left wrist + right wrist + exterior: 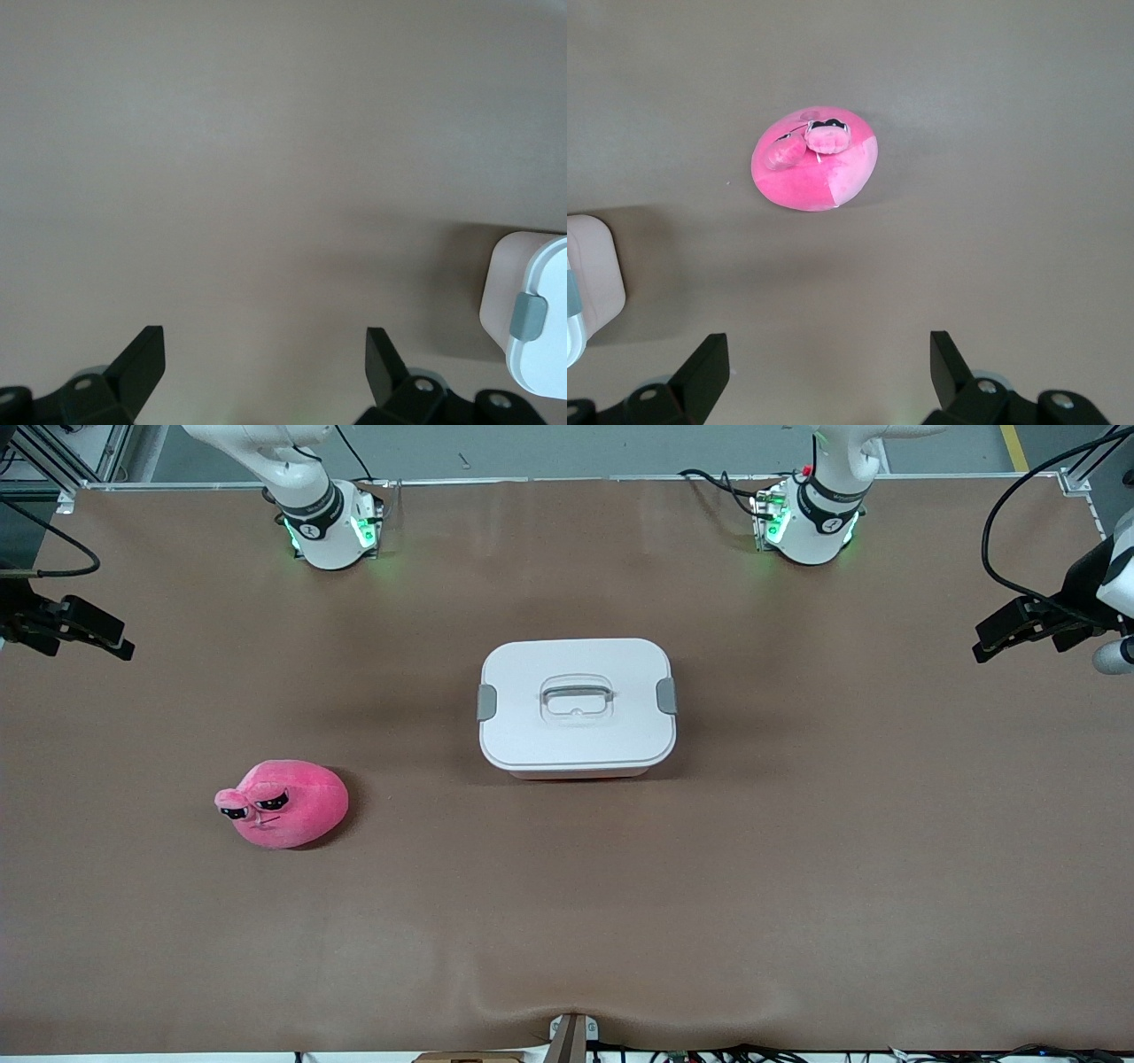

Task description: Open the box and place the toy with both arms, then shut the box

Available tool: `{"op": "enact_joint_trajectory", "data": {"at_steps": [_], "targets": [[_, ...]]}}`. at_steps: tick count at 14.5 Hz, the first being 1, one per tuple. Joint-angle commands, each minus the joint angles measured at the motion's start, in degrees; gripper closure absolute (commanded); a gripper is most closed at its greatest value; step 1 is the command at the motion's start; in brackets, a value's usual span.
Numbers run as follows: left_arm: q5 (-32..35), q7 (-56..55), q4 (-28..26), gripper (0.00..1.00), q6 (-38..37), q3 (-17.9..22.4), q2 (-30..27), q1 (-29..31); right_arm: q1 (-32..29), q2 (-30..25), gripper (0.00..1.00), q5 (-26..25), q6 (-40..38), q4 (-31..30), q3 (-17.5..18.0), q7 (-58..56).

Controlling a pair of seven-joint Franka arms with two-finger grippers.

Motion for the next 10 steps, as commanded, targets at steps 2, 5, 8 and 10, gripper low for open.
{"op": "enact_joint_trajectory", "data": {"at_steps": [2, 5, 8, 10], "targets": [[1.0, -0.6, 1.6, 0.0, -1.2, -0.2, 0.8, 0.0, 1.4, -0.2, 0.0, 0.3, -0.4, -0.2, -0.8, 0.2], [1.7, -0.6, 1.7, 0.0, -1.2, -0.1, 1.1, -0.1, 1.3, -0.2, 0.0, 0.2, -0.4, -0.5, -0.9, 0.2], [1.8, -0.4, 1.8, 0.0, -1.3, -0.1, 1.1, 0.3, 1.1, -0.1, 0.0, 0.2, -0.2, -0.6, -0.8, 0.2], [1.7, 0.1, 2.5, 0.0, -1.3, 0.0, 1.7, 0.3, 1.2, -0.1, 0.0, 0.2, 0.1, -1.1, -0.8, 0.2]]}}
